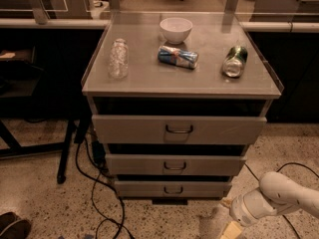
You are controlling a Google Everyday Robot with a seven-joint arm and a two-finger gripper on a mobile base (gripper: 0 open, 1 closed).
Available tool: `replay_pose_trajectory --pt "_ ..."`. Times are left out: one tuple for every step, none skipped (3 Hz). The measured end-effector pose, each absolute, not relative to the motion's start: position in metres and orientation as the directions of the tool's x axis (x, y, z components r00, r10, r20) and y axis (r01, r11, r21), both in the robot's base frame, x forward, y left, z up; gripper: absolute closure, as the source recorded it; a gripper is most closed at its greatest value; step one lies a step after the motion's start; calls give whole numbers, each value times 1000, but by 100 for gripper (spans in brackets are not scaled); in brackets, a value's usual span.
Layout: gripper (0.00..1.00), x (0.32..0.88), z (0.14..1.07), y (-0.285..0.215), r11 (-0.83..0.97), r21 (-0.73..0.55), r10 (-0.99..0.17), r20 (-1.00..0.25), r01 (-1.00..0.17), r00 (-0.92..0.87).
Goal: Open bottom drawer
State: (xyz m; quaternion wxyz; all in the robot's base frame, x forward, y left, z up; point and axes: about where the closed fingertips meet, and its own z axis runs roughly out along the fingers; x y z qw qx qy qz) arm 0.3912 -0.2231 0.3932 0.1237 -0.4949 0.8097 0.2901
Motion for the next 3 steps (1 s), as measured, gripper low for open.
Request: replay_pose_trajectory --pt "0 420 366 -229 376 315 -687 -536 -871 -490" --pt "0 468 325 -231 367 268 -706 -544 -891 -454" --pt "0 470 325 -230 366 267 -706 -544 -891 -453"
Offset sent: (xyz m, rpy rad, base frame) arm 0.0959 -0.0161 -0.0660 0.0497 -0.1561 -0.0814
